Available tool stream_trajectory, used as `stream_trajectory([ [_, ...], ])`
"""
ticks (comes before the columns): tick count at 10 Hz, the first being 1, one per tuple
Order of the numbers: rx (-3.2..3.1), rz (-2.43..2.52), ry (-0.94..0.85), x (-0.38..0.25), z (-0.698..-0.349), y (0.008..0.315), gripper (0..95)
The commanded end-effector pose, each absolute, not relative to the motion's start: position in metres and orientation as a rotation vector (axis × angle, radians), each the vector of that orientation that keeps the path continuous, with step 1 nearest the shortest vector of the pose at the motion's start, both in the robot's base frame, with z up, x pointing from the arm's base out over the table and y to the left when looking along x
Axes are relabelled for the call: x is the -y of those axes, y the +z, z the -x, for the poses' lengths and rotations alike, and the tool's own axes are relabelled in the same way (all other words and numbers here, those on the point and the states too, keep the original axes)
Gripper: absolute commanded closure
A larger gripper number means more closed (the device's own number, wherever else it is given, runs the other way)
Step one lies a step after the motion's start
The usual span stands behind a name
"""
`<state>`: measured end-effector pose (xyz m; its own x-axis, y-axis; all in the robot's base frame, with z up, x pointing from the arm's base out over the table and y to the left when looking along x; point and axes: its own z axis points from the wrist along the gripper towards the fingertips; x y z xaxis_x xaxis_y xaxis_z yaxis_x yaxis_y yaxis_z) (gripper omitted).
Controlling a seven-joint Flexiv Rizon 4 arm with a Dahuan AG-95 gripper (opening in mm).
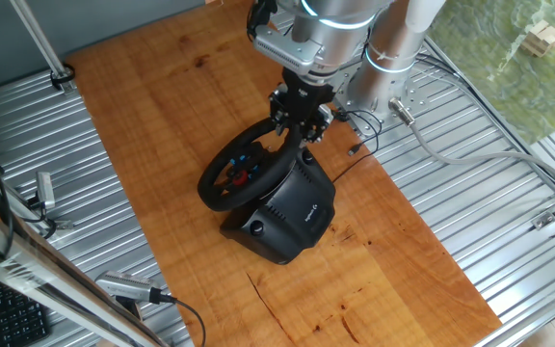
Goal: Rotate the steering wheel 90 degrees clockwise
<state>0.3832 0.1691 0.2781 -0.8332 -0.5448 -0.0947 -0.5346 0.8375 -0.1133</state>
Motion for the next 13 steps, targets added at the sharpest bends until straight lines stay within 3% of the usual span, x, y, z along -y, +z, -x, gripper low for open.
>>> stream_trajectory([
  [1, -2.895, 0.846, -0.126, -0.172, -0.384, 0.277, 57.0],
  [13, -2.888, 0.858, -0.126, -0.177, -0.393, 0.266, 57.0],
])
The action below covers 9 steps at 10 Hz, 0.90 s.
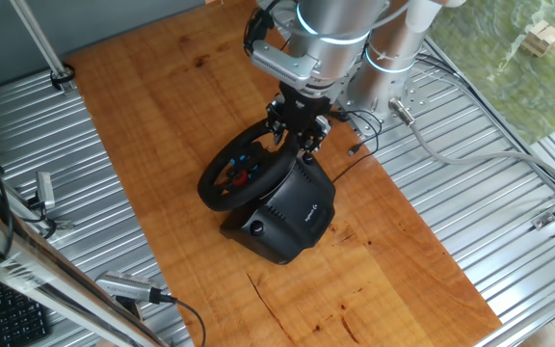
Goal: Rotate the steering wheel 90 degrees clockwise
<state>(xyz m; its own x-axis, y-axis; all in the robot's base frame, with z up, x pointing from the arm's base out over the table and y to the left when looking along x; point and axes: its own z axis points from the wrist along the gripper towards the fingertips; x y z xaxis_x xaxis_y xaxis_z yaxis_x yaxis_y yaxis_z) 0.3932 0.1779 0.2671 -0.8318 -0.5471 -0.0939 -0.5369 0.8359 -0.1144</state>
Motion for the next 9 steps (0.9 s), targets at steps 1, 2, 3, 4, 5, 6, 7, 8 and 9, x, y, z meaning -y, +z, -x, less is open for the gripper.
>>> stream_trajectory([
  [1, -2.886, 0.862, -0.127, -0.177, -0.394, 0.264, 57.0],
  [2, -2.885, 0.864, -0.127, -0.177, -0.394, 0.263, 57.0],
  [3, -2.884, 0.865, -0.127, -0.176, -0.394, 0.261, 57.0],
  [4, -2.882, 0.865, -0.127, -0.176, -0.395, 0.259, 57.0],
  [5, -2.880, 0.865, -0.127, -0.176, -0.396, 0.257, 57.0],
  [6, -2.880, 0.865, -0.129, -0.176, -0.397, 0.255, 57.0],
  [7, -2.879, 0.864, -0.128, -0.176, -0.398, 0.253, 57.0],
  [8, -2.879, 0.865, -0.127, -0.176, -0.399, 0.252, 57.0],
  [9, -2.879, 0.864, -0.128, -0.177, -0.400, 0.251, 57.0],
])
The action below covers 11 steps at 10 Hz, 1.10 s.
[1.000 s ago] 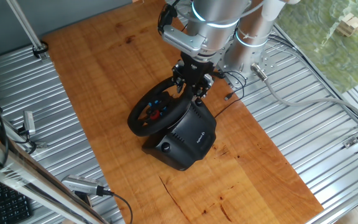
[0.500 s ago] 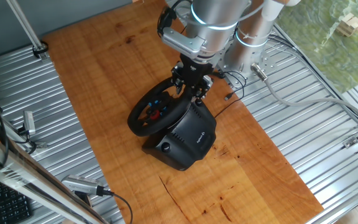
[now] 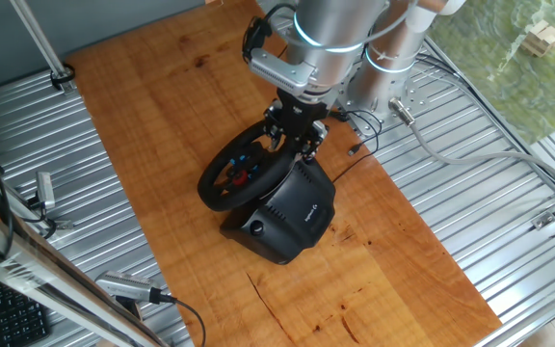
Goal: Rotate the steering wheel 90 degrees clockwise
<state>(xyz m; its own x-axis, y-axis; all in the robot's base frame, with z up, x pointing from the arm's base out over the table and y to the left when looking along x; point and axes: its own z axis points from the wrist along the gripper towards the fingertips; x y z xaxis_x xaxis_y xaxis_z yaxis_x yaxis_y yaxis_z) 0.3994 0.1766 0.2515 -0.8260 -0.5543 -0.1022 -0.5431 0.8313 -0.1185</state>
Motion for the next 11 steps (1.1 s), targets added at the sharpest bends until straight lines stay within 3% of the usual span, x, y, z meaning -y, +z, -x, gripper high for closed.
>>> stream_trajectory([
  [1, -2.880, 0.862, -0.128, -0.1769, -0.4018, 0.2502, 57.0],
  [3, -2.885, 0.843, -0.117, -0.1778, -0.4037, 0.2506, 95.0],
  [11, -2.894, 0.820, -0.100, -0.1819, -0.4089, 0.2505, 95.0],
])
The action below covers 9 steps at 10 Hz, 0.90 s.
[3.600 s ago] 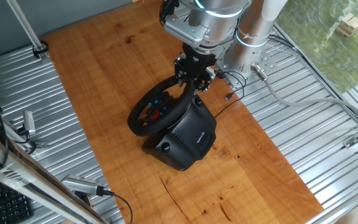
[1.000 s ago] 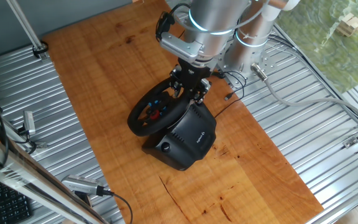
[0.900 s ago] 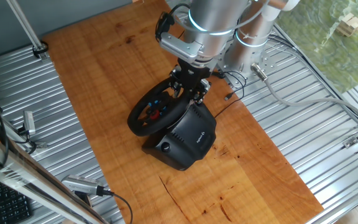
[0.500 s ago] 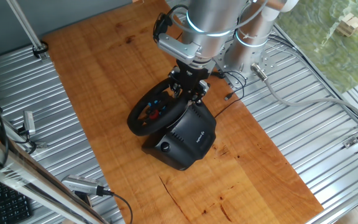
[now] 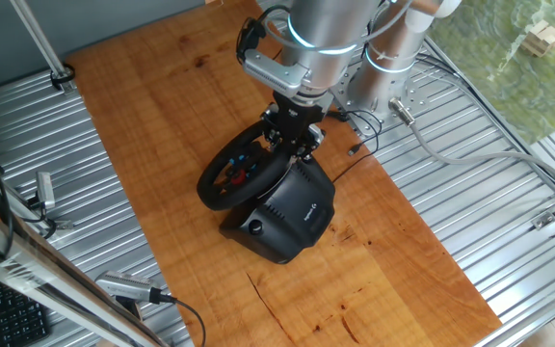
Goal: Rotate the steering wheel 90 degrees clockwise
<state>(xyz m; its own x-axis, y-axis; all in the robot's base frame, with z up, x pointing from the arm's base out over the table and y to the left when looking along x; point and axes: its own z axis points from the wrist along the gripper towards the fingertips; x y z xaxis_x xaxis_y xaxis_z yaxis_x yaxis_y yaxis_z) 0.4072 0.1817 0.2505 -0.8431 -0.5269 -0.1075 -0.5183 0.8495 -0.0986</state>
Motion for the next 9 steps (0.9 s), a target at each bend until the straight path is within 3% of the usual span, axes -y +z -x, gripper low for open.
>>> stream_trajectory([
  [1, -2.901, 0.815, -0.103, -0.183, -0.411, 0.251, 95.0],
  [9, -2.953, 0.788, -0.108, -0.191, -0.427, 0.254, 95.0],
])
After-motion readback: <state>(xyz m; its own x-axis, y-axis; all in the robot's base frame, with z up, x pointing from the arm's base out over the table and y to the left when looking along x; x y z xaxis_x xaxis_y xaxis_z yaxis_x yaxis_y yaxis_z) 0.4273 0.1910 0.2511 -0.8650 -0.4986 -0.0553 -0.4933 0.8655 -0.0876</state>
